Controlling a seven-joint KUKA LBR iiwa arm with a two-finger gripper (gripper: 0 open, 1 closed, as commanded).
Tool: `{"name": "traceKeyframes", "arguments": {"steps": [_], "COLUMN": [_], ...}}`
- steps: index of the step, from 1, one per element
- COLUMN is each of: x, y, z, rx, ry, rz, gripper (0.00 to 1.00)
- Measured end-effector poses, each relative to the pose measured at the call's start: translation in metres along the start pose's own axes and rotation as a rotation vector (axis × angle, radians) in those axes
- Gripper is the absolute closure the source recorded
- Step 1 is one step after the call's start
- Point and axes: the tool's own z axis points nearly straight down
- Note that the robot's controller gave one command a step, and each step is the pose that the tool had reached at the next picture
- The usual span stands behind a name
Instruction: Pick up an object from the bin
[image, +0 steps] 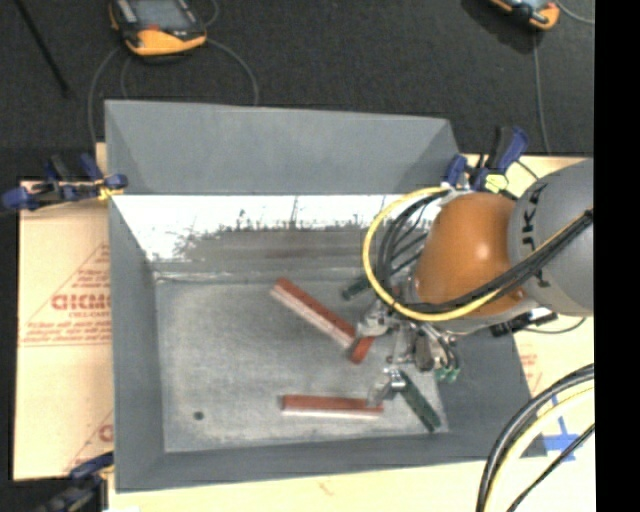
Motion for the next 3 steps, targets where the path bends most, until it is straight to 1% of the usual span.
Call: {"name": "traceKeyframes", "arguments": {"steps": [1, 2, 3], "x": [0.000, -0.061, -0.060], "y": [0.000, 0.021, 0.021], "z": [0.000, 0.048, 0.048], "rx": [0.000, -0.001, 0.000], "ry": [0.000, -0.037, -0.036], "rz": [-0.001, 0.120, 0.119], "gripper": [0.00, 1.00, 1.00]}}
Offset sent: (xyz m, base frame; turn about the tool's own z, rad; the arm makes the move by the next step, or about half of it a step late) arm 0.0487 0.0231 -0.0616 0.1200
